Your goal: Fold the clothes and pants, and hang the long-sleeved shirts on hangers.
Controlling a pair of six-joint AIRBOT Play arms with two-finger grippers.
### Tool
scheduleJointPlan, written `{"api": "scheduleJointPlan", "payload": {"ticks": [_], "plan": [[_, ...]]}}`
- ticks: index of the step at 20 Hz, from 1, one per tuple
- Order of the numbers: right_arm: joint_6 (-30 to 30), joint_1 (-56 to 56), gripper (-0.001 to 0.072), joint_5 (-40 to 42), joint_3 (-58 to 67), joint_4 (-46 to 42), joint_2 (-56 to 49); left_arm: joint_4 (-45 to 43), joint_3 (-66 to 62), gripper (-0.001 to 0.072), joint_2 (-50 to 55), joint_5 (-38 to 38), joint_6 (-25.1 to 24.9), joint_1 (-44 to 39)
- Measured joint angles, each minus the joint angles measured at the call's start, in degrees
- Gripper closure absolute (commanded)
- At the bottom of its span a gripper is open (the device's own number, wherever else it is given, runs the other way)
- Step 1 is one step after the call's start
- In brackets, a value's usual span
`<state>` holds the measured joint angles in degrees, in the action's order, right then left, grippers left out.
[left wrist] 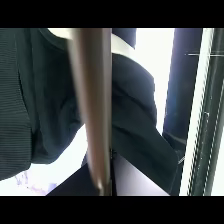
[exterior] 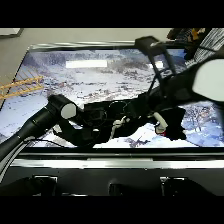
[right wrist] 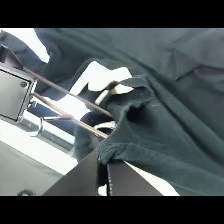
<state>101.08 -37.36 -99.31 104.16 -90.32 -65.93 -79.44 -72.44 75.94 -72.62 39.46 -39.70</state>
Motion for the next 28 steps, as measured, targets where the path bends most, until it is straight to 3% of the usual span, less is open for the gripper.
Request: {"api": "scheduleJointPlan", "payload": {"ticks": [9,17,23,24,25,27,28], "plan": [[0.79,-0.15,0.067,1.44,2.08,-0.28,-1.36,-0.09,-0.02,0.0681,0.31,-1.46,0.83,0.0],[-2.01,-0.15,0.067,3.87,2.03,6.43,-6.45,1.05,-0.02,0.0681,0.37,-0.33,3.65,0.0],[-3.56,-0.2,0.0667,-0.13,2.03,6.45,-5.57,1.68,-0.02,0.0682,0.39,0.59,4.26,0.0],[-3.78,-0.2,0.0611,-0.68,2.03,5.49,-5.01,1.95,-0.02,0.0681,0.39,0.66,4.35,0.0],[-3.93,-0.2,0.0501,-1.18,2.03,4.55,-4.44,2.14,-0.02,0.0681,0.39,0.81,4.48,-0.02],[-4.15,-0.24,0.0157,-1.75,2.03,3.85,-3.74,3.02,-0.02,0.0681,0.37,1.77,4.55,-0.02],[-4.13,-0.24,0.0075,-1.9,2.03,3.34,-3.56,3.28,-0.02,0.0682,0.39,1.86,4.61,-0.02]]}}
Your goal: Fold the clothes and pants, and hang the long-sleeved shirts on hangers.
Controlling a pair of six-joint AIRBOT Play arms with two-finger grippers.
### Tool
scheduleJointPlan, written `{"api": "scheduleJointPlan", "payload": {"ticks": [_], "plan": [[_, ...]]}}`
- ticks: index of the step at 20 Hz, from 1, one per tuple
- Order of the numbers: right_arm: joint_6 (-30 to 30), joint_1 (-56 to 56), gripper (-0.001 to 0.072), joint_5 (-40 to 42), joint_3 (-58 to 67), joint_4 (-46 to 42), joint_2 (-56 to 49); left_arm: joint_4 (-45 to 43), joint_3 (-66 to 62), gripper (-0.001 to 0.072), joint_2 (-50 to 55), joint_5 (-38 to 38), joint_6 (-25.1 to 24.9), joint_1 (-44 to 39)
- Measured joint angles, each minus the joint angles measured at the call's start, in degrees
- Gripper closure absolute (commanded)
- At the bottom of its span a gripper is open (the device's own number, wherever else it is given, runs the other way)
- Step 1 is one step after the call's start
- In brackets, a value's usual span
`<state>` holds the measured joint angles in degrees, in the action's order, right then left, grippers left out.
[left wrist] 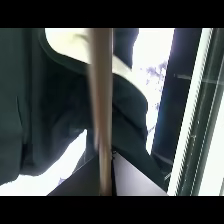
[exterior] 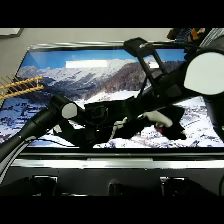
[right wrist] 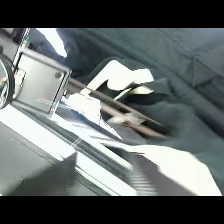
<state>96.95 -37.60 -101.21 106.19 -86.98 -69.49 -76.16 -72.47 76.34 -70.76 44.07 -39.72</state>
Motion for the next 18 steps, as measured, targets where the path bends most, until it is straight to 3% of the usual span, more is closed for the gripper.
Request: {"api": "scheduleJointPlan", "payload": {"ticks": [7,13,18], "plan": [[-0.31,2.71,0.0073,-0.35,0.24,-3.91,3.93,3.8,0.0,0.0682,0.02,4.04,0.09,0.0],[-1.99,23.37,0.0074,1.86,-2.91,-6.43,13.79,4.09,0.0,0.0682,0.0,4.87,0.09,0.0],[-6.43,34.62,0.0074,3.41,-16.79,-1.6,17.57,4.15,0.0,0.0681,0.0,5.18,0.09,0.0]]}}
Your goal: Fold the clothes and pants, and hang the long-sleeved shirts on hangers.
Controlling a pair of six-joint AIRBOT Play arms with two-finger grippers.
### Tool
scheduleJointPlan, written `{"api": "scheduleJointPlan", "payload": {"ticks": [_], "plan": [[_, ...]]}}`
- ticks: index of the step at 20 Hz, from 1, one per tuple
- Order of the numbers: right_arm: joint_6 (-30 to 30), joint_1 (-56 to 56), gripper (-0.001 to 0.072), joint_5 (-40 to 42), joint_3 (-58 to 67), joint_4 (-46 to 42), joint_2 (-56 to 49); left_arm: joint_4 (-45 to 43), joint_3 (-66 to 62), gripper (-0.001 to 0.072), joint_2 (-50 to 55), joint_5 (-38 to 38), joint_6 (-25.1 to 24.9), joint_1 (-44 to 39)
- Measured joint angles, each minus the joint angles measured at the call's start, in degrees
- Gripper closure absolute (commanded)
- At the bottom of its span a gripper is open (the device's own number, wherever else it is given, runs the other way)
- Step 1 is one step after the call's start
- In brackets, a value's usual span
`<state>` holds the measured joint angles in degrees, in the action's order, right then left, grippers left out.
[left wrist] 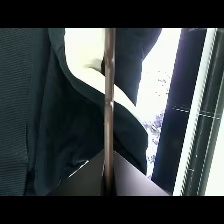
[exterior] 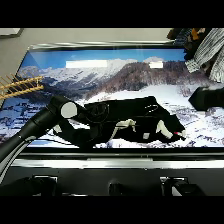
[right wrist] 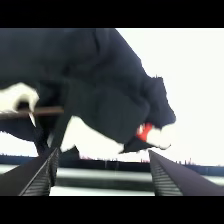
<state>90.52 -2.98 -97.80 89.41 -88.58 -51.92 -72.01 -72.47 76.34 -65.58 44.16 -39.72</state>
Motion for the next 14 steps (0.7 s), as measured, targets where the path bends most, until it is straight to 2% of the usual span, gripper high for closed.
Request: {"api": "scheduleJointPlan", "payload": {"ticks": [3,6,11,14], "plan": [[-4.55,1.7,0.0074,2.08,-10.29,1.66,0.52,0.02,0.0,0.068,0.0,0.04,0.0,0.0],[-11.58,2.36,0.0099,5.66,-18.1,0.57,0.09,0.02,0.0,0.068,0.0,0.07,0.0,0.0],[-26.84,2.58,0.0096,13.46,-22.18,0.92,-4.2,0.04,0.0,0.068,0.0,0.09,0.0,0.0],[-35.63,2.58,0.0097,15.56,-22.8,4.42,-8.68,0.04,0.0,0.068,0.0,0.09,0.0,0.0]]}}
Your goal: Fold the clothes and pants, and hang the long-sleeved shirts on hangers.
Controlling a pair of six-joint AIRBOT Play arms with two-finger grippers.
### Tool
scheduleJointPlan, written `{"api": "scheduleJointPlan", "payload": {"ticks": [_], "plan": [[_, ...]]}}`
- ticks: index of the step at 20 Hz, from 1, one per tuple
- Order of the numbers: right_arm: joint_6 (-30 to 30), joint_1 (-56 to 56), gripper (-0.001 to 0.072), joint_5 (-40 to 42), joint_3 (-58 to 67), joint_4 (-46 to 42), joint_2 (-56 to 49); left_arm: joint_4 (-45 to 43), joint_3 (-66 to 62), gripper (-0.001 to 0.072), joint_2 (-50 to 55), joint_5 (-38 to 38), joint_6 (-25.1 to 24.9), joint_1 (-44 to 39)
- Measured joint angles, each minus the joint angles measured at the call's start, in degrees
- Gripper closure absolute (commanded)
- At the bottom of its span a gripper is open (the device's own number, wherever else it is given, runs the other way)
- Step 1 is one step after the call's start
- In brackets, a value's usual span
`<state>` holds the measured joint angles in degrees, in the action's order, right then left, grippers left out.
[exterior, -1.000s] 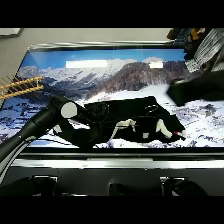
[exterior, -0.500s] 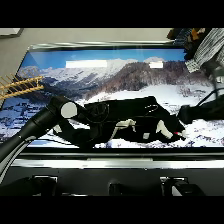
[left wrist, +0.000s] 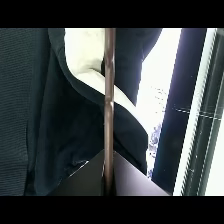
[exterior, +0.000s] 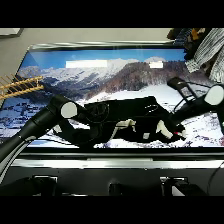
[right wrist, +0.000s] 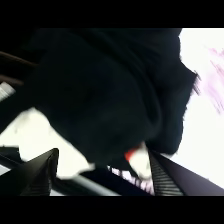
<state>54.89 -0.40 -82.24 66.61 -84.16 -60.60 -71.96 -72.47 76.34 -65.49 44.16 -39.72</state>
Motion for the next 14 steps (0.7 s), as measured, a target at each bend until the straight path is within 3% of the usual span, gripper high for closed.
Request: {"api": "scheduleJointPlan", "payload": {"ticks": [5,7,11,14], "plan": [[-10.19,0.0,0.0129,2.38,-0.28,5.64,-6.29,0.0,0.0,0.068,0.0,0.0,0.02,0.0],[-12.39,0.0,0.0239,3.5,-0.31,7.98,-8.13,0.0,0.0,0.068,0.0,0.0,0.02,0.0],[-17.86,0.0,0.0391,3.52,-0.31,13.81,-9.6,-0.02,0.0,0.068,0.0,-0.02,0.22,0.0],[-20.46,0.0,0.0408,2.62,-0.31,16.33,-8.15,0.0,0.0,0.068,0.0,-0.02,0.15,0.0]]}}
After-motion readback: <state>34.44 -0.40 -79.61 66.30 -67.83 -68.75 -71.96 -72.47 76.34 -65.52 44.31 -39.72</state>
